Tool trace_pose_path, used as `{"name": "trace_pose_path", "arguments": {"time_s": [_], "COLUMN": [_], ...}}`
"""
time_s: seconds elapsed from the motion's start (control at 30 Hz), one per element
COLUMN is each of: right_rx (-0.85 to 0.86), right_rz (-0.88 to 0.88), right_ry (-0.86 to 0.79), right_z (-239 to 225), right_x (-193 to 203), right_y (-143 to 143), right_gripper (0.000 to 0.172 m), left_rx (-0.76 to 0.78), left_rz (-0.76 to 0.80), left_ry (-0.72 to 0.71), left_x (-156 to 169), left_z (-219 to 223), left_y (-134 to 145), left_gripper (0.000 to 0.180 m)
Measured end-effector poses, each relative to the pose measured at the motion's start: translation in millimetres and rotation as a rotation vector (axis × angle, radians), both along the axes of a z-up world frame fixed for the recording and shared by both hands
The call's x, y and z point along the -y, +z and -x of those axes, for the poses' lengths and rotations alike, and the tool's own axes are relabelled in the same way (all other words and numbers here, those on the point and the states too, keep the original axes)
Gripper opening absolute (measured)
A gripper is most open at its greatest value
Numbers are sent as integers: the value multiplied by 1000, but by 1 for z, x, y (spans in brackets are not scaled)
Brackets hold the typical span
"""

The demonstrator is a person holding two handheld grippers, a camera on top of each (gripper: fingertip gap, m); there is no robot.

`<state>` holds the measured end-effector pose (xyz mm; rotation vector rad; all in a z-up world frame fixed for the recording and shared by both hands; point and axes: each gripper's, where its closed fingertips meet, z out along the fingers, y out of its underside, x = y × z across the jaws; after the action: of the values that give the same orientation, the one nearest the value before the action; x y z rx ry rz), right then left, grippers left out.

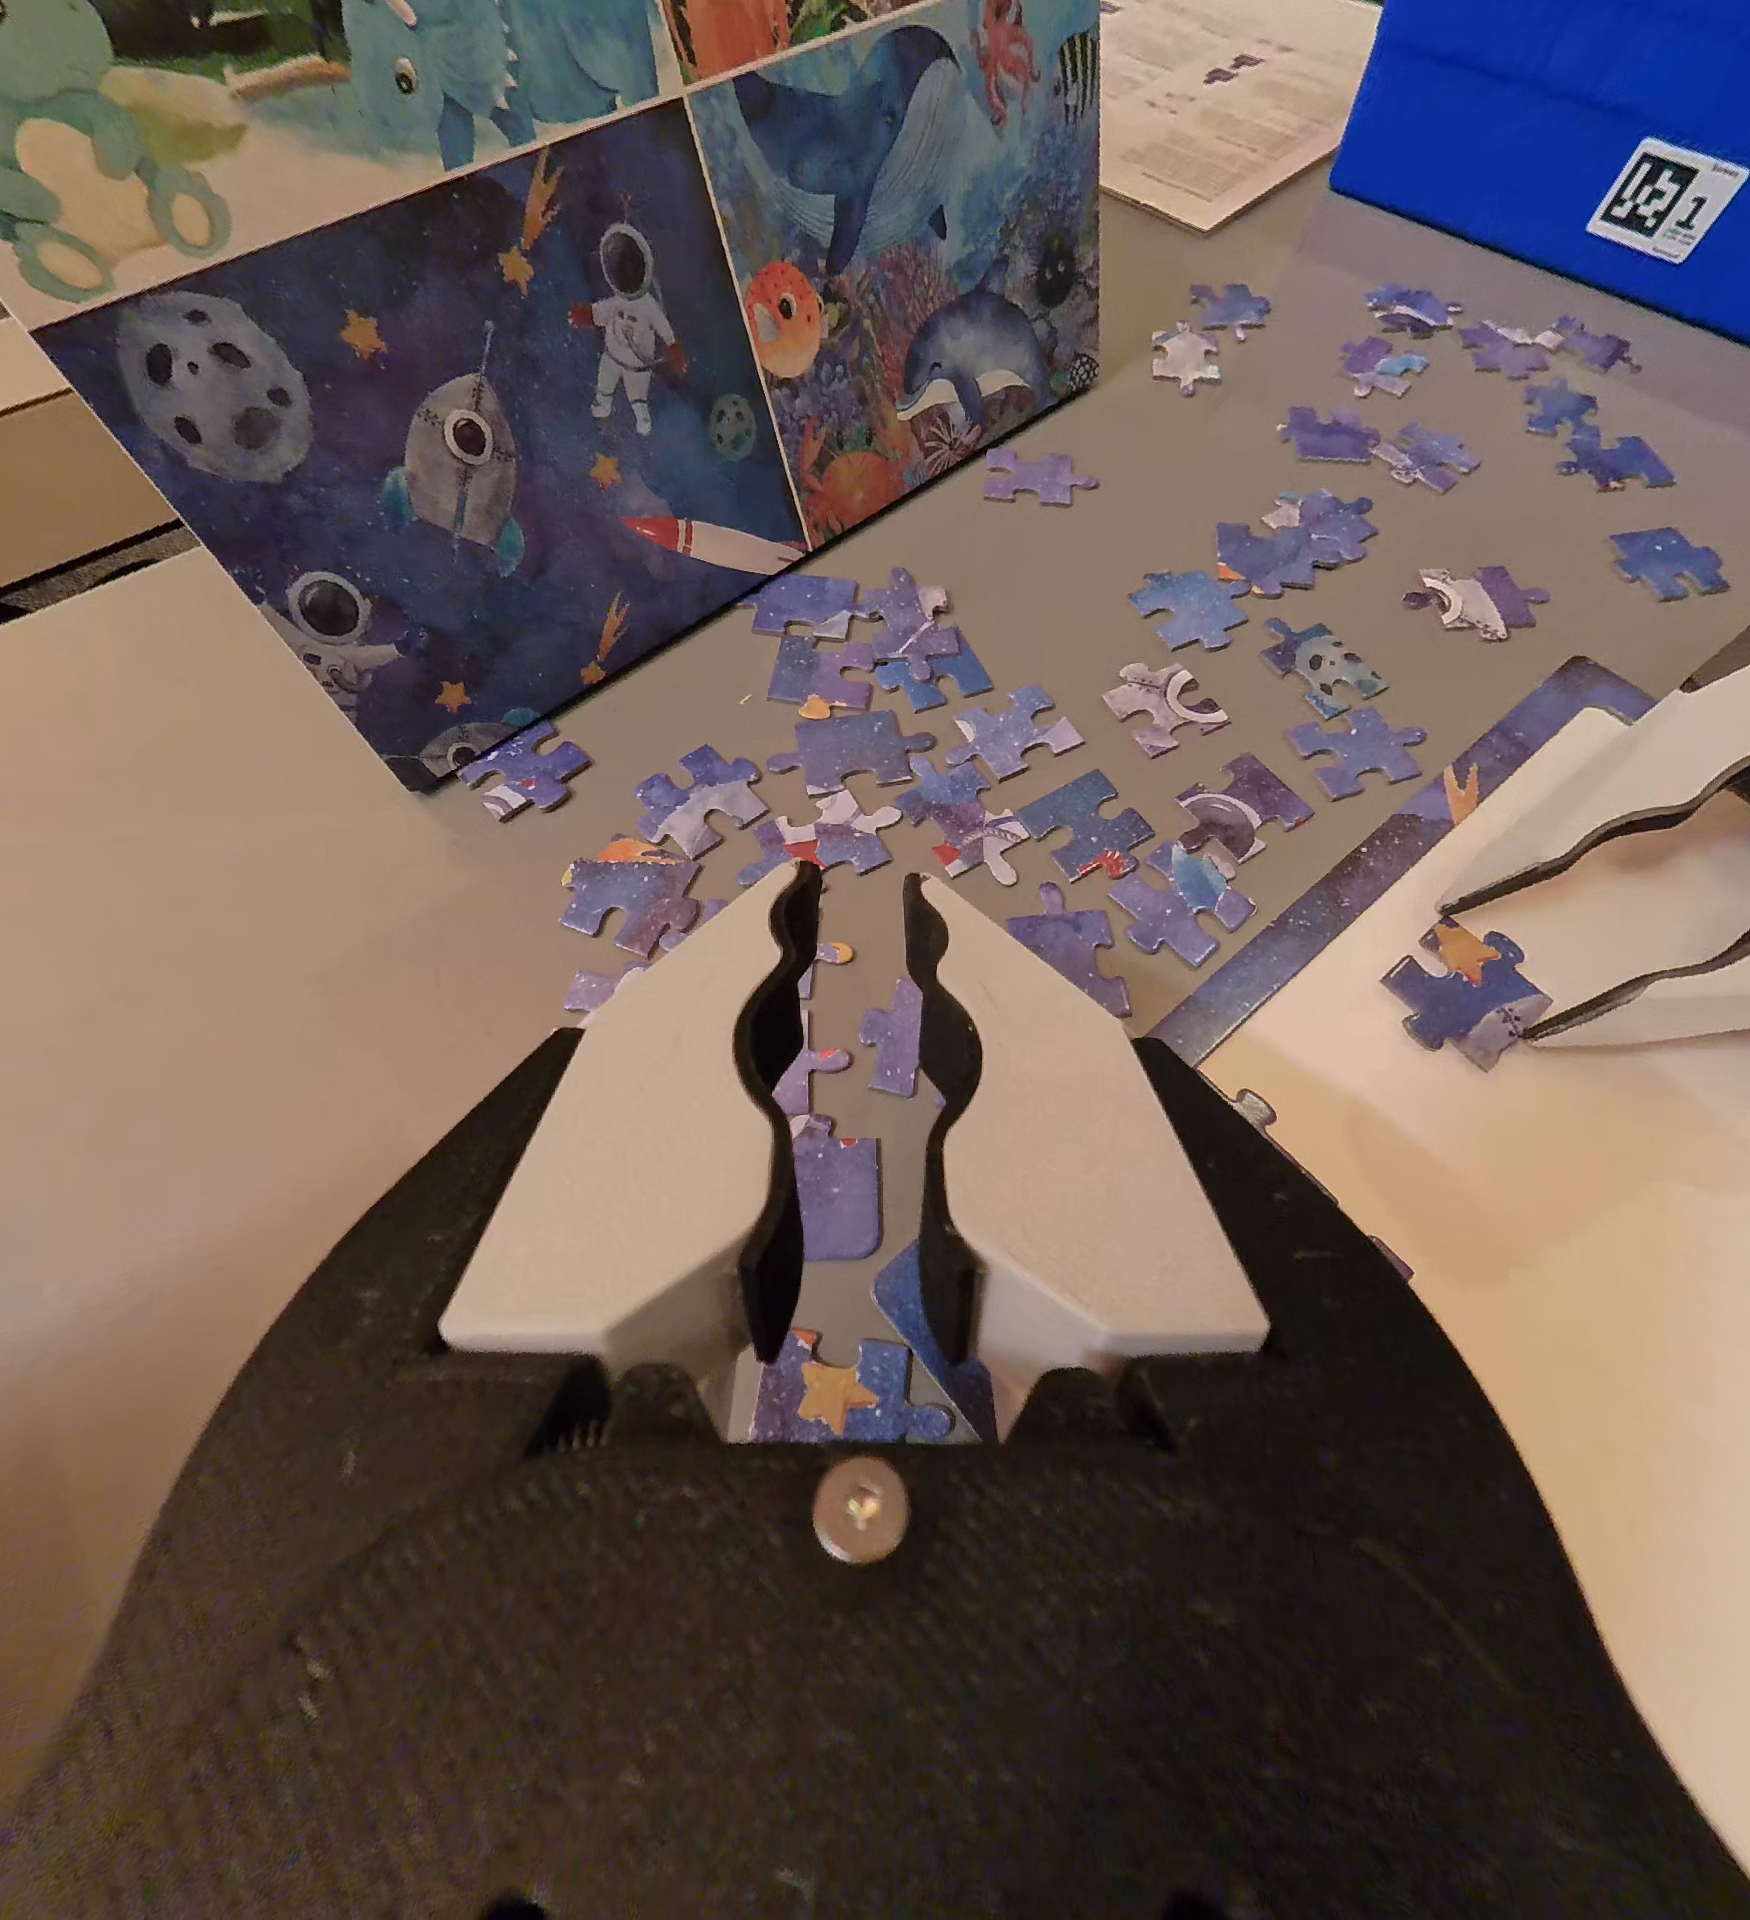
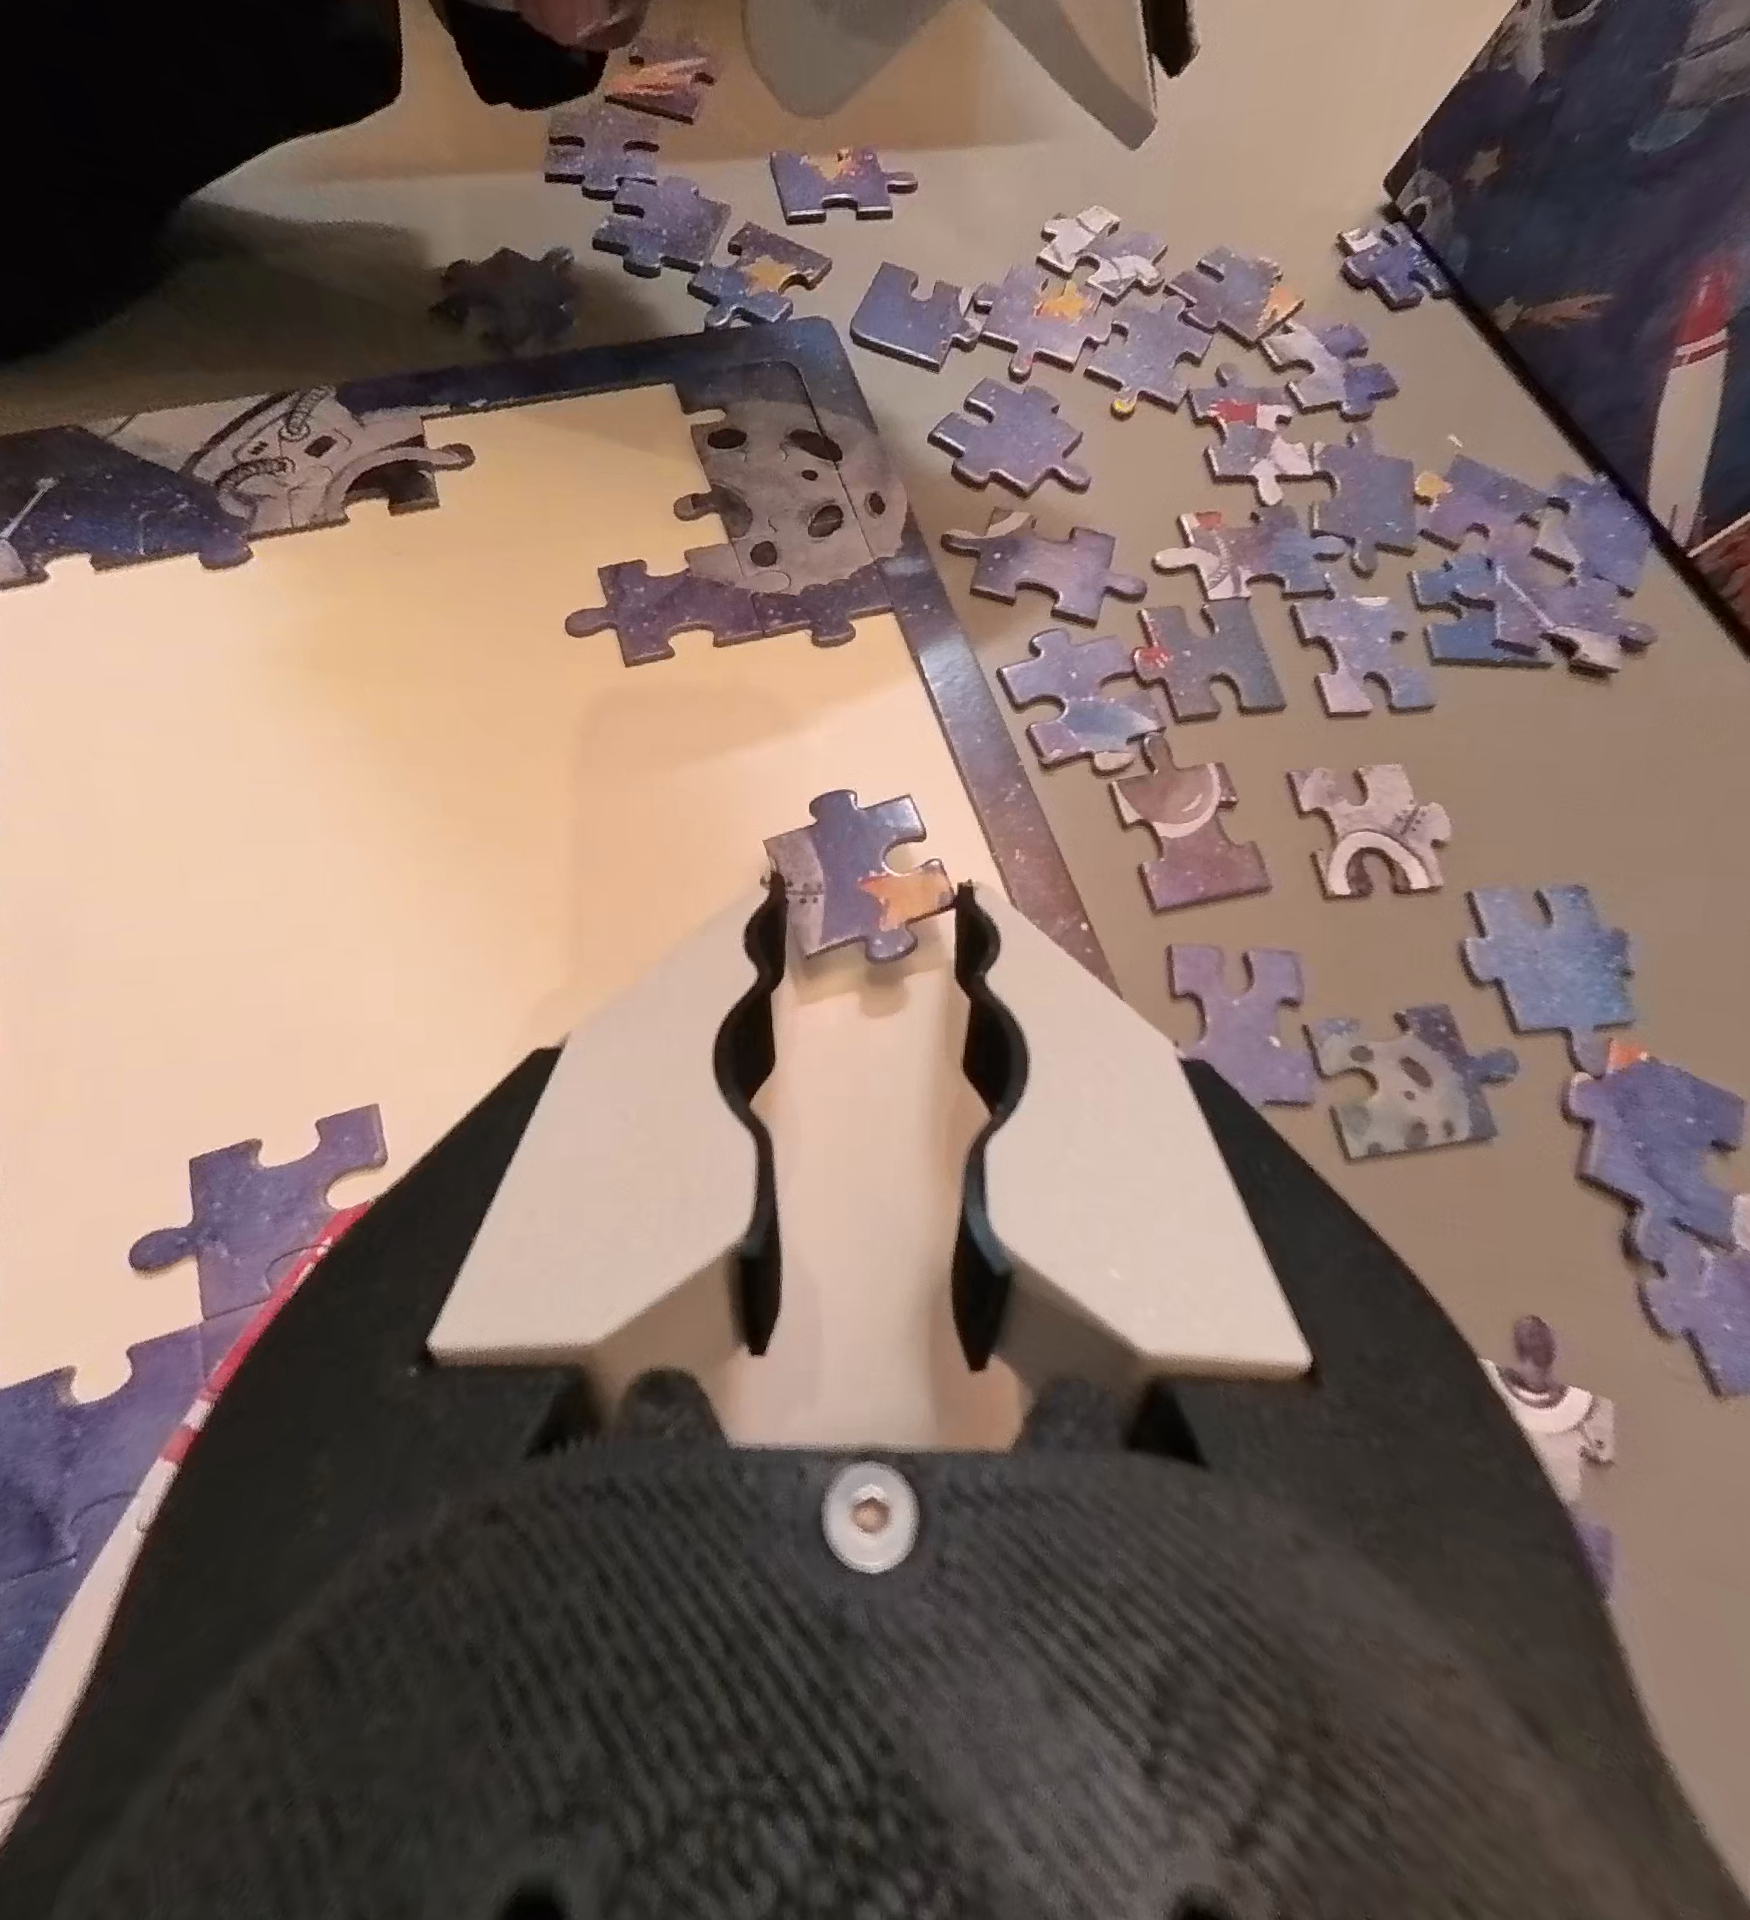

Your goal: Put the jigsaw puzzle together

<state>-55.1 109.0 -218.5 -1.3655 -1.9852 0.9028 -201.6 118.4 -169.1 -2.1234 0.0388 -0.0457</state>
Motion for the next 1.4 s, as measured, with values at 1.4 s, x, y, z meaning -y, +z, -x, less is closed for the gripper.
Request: {"name": "trace_pose_path", "arguments": {"time_s": [1.4], "right_rx": [-21], "right_rz": [29], "right_ry": [-265], "right_z": [-127], "right_x": [-111], "right_y": [4], "right_gripper": [36], "left_rx": [-24], "left_rz": [20], "left_ry": [7], "left_x": [0], "left_z": [2], "left_y": [-5], "left_gripper": [15]}}
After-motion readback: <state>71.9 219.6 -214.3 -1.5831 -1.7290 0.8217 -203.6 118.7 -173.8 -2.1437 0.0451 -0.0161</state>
